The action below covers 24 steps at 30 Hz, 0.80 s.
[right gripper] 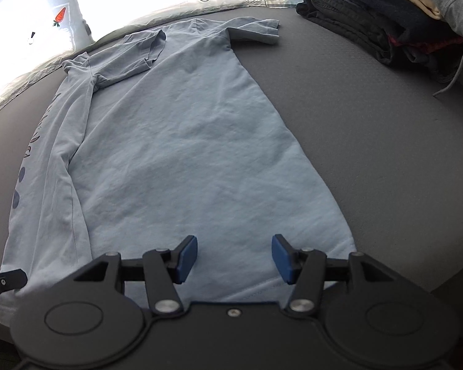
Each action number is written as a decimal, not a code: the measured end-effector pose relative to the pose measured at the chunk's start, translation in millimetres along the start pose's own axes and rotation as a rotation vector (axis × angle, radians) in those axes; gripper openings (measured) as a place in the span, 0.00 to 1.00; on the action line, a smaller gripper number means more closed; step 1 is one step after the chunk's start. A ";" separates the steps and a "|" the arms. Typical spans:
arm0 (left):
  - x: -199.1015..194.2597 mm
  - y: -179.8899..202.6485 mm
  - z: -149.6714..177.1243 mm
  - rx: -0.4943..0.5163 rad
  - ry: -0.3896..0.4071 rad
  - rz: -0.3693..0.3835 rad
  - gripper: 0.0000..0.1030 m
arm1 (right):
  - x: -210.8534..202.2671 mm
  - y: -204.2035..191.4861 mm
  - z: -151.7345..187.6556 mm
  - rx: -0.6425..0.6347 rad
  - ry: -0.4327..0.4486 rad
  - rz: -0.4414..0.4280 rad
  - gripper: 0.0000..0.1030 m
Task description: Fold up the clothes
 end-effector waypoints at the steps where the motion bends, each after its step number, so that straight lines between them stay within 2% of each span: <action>1: -2.2 0.2 1.5 0.000 0.002 0.013 0.52 | -1.0 -0.8 0.7 -0.002 -0.001 -0.002 0.54; 2: -3.7 0.4 2.9 -0.008 -0.006 0.045 0.44 | -1.9 -1.1 0.8 0.000 0.000 -0.003 0.54; 3: -4.8 0.6 4.3 -0.017 -0.017 0.076 0.24 | -2.5 -1.0 0.9 0.003 -0.001 -0.004 0.54; 4: -4.4 0.7 5.7 -0.028 -0.038 0.095 0.14 | -3.0 -0.8 1.1 0.006 -0.003 -0.005 0.54; 10: -4.5 -7.3 10.0 -0.065 -0.139 0.143 0.15 | -0.9 1.5 -2.8 0.025 -0.013 0.004 0.54; 16: -5.7 -17.9 13.1 -0.109 -0.289 0.134 0.24 | 1.1 1.2 -20.3 0.040 0.009 -0.003 0.54; 18: -9.3 -20.0 7.0 -0.128 -0.319 0.156 0.25 | -0.3 1.3 -32.5 0.048 0.034 -0.010 0.54; 20: -15.4 -24.9 -4.8 -0.164 -0.286 0.171 0.37 | 0.0 2.1 -43.6 0.058 0.054 -0.013 0.56; 22: -21.5 -29.3 -23.9 -0.178 -0.211 0.156 0.59 | 2.8 3.7 -55.9 0.076 0.071 -0.022 0.57; 24: -24.9 -28.4 -51.9 -0.149 -0.122 0.111 0.70 | 8.3 4.9 -67.7 0.098 0.080 -0.039 0.62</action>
Point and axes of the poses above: each gripper's, at about its wrist camera, not at the fingertips, and x roughly the way its jaws point, y to its right, z to its underside, the point moved 4 cm from there along x, roughly the way its jaws point, and after that the axes turned 4 degrees about -z, right-handed, at the moved point
